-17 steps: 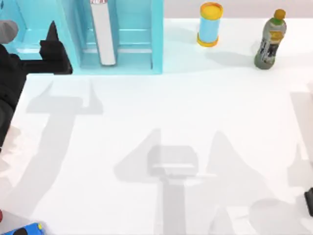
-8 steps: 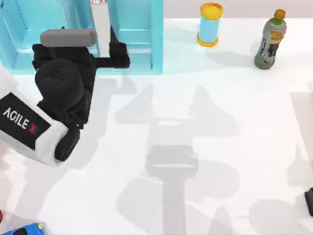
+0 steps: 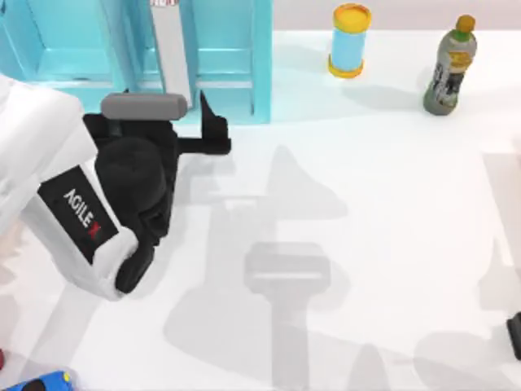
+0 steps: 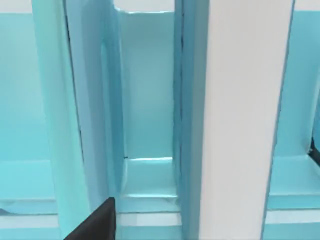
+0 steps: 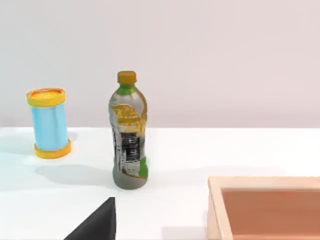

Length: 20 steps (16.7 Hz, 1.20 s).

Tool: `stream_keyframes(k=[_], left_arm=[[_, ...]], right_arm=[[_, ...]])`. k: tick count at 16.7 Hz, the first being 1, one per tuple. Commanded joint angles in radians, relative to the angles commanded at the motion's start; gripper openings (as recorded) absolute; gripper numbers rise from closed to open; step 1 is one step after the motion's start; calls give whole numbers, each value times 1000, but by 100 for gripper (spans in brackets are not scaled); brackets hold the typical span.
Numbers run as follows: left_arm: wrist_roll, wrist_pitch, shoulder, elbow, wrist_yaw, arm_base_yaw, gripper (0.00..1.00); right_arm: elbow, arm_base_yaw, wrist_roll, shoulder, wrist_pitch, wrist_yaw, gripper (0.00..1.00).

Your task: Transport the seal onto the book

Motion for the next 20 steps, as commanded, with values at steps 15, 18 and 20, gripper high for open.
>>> stream_keyframes(k=[15, 18, 20], left_arm=[[-2, -258, 173, 431, 81, 79, 100], [-2, -274, 179, 451, 86, 84, 100], [-2, -274, 179, 451, 86, 84, 100]], right_arm=[[0, 0, 0, 0, 0, 0, 100], [0, 0, 0, 0, 0, 0, 100], [0, 0, 0, 0, 0, 0, 100]])
